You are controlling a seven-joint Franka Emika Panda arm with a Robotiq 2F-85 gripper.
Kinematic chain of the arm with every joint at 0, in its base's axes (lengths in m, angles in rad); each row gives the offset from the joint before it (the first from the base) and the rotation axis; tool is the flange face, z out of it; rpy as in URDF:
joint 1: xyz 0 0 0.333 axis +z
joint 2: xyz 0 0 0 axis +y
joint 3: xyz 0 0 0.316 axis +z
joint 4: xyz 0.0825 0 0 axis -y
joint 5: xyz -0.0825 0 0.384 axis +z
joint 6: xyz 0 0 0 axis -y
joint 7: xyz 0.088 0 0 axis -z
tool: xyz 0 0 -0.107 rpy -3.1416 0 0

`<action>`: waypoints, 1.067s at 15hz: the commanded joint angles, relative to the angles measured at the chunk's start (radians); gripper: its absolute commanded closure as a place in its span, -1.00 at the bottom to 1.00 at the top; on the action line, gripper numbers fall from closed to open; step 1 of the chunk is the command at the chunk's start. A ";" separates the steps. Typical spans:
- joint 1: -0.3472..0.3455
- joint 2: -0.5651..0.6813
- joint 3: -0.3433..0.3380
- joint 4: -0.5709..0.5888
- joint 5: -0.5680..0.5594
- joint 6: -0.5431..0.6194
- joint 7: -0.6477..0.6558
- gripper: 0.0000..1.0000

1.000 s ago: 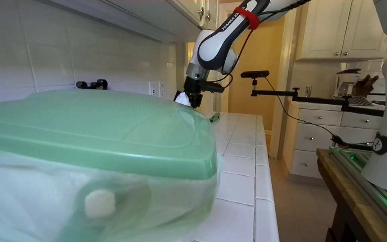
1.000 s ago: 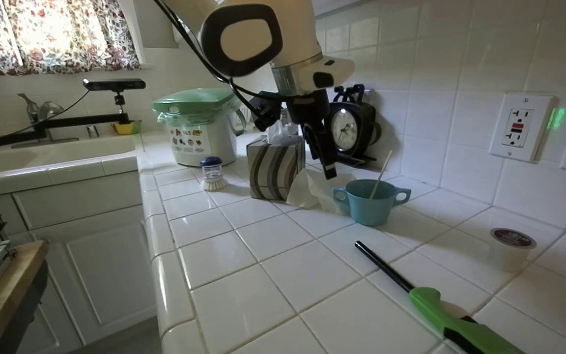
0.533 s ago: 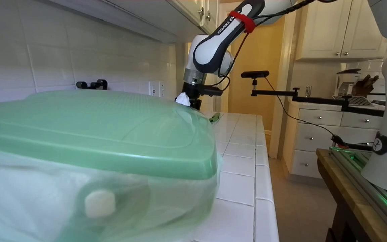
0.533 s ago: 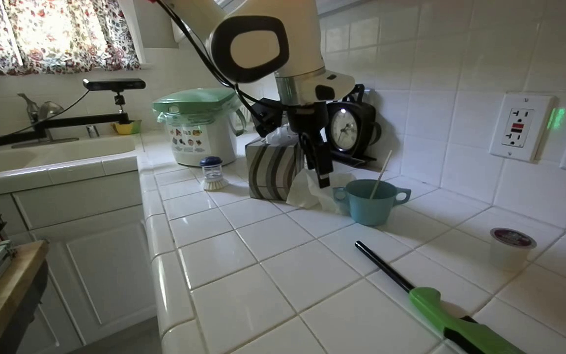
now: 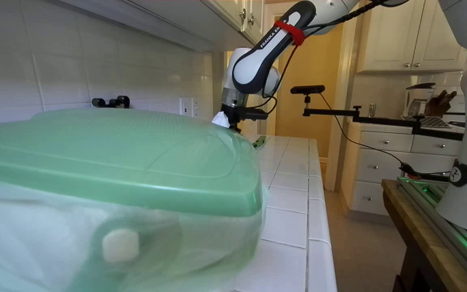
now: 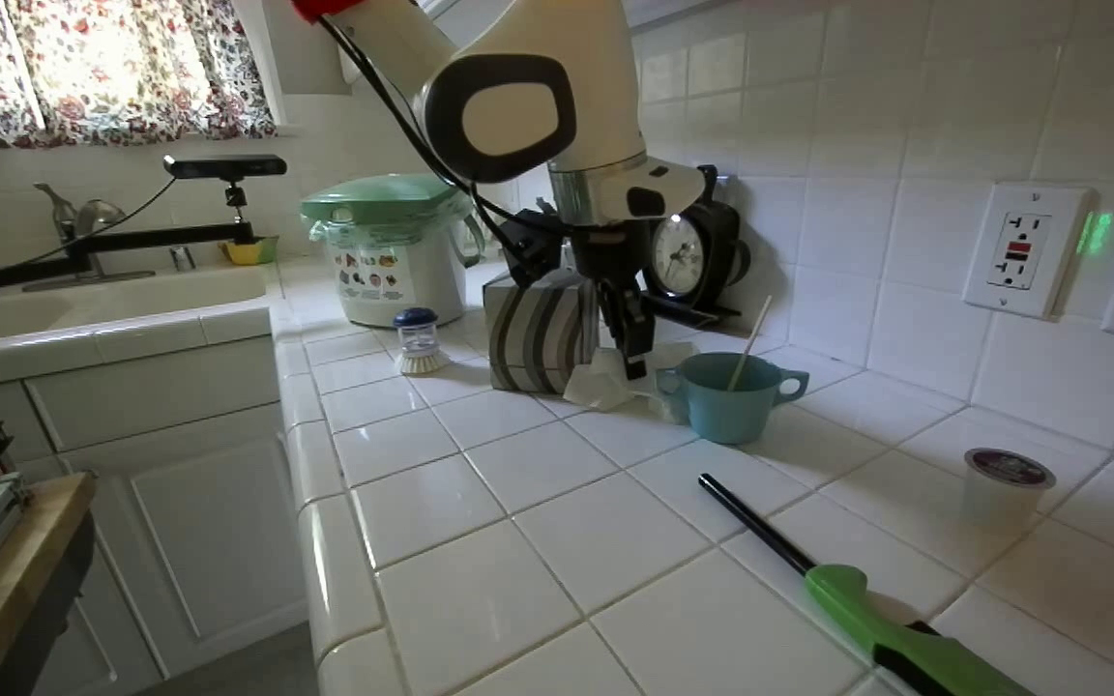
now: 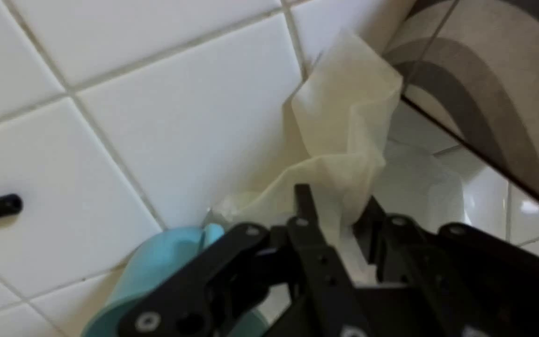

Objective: Use the cloth to wipe the table

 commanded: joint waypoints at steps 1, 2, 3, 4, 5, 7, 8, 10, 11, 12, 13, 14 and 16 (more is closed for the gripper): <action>0.002 0.006 -0.010 0.017 -0.016 0.014 0.011 1.00; 0.003 -0.002 -0.013 0.011 -0.018 0.014 0.012 1.00; 0.003 -0.015 -0.015 0.000 -0.020 0.012 0.011 1.00; 0.005 -0.035 -0.016 -0.018 -0.025 0.006 0.008 1.00; 0.007 -0.052 -0.016 -0.032 -0.030 -0.005 0.006 1.00; 0.008 -0.093 -0.017 -0.072 -0.037 -0.018 0.001 1.00; 0.004 -0.117 -0.013 -0.097 -0.034 -0.032 -0.007 1.00; -0.004 -0.163 -0.005 -0.142 -0.023 -0.075 -0.019 1.00; -0.006 -0.187 -0.006 -0.168 -0.023 -0.105 -0.022 1.00; -0.008 -0.210 -0.005 -0.191 -0.020 -0.140 -0.028 1.00; -0.015 -0.236 0.000 -0.215 -0.011 -0.190 -0.045 1.00; -0.016 -0.256 -0.005 -0.233 -0.015 -0.242 -0.049 1.00; -0.017 -0.286 -0.023 -0.262 -0.031 -0.340 -0.033 1.00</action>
